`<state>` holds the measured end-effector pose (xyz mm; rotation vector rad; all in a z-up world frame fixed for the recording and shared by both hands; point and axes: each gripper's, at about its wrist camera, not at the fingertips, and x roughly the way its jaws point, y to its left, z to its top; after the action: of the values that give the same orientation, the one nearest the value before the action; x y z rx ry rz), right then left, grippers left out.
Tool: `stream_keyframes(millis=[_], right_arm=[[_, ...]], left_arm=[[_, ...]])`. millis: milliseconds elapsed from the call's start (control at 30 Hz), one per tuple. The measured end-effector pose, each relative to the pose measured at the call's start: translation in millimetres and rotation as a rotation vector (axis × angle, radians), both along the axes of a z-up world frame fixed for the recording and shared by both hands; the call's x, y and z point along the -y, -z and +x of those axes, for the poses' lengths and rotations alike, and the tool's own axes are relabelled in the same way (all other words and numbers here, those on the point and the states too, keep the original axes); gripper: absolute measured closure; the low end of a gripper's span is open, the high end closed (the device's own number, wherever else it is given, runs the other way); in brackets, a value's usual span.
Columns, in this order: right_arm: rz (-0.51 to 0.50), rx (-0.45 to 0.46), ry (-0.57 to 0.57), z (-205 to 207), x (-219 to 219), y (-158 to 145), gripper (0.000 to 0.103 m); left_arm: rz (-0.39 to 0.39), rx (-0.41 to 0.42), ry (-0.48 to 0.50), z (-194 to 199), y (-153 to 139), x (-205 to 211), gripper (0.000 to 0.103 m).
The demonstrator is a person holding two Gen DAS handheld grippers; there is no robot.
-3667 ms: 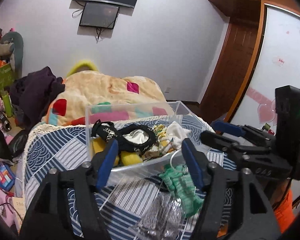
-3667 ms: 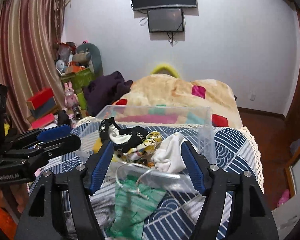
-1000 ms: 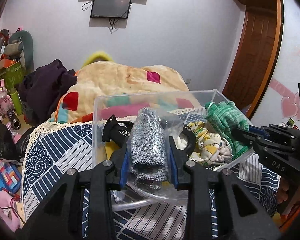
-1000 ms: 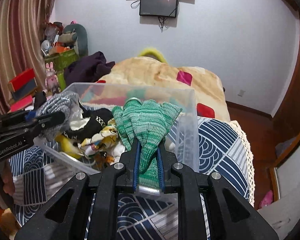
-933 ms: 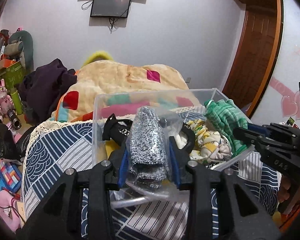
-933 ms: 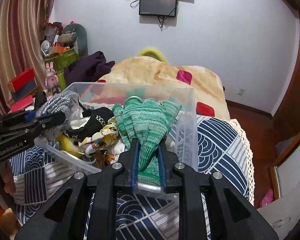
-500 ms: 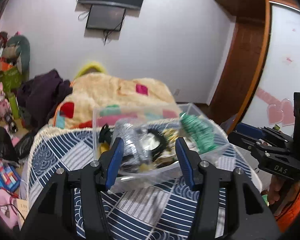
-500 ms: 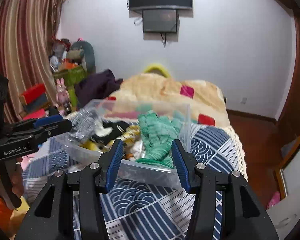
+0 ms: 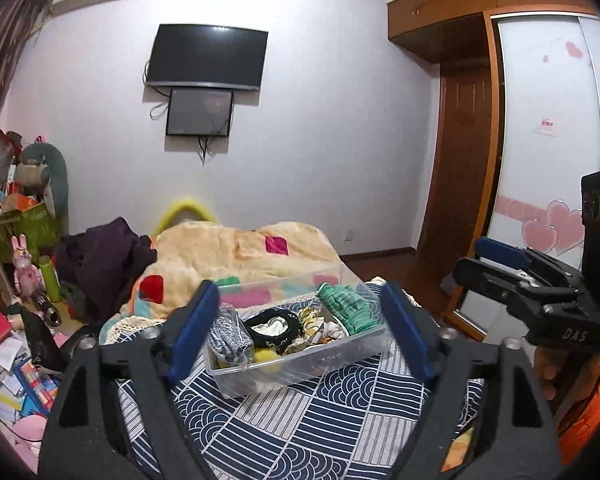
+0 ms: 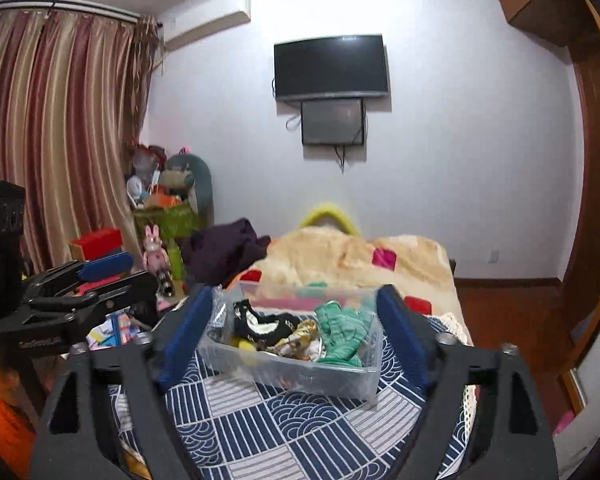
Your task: Organize soft objects
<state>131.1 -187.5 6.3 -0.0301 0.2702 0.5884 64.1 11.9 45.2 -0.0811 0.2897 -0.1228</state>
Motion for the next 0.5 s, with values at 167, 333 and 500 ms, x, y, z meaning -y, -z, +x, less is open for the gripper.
stream_keyframes(millis=[167, 333, 500], right_arm=[[0.008, 0.000, 0.013, -6, 0, 8, 0.011], [0.025, 0.002, 0.036, -14, 2, 19, 0.000], [0.044, -0.011, 0.042, -16, 7, 19, 0.000]], left_arm=[[0.012, 0.033, -0.041, -17, -1, 1, 0.004], [-0.005, 0.037, -0.054, -23, 5, -2, 0.002], [-0.019, 0.035, -0.053, -23, 10, -6, 0.002]])
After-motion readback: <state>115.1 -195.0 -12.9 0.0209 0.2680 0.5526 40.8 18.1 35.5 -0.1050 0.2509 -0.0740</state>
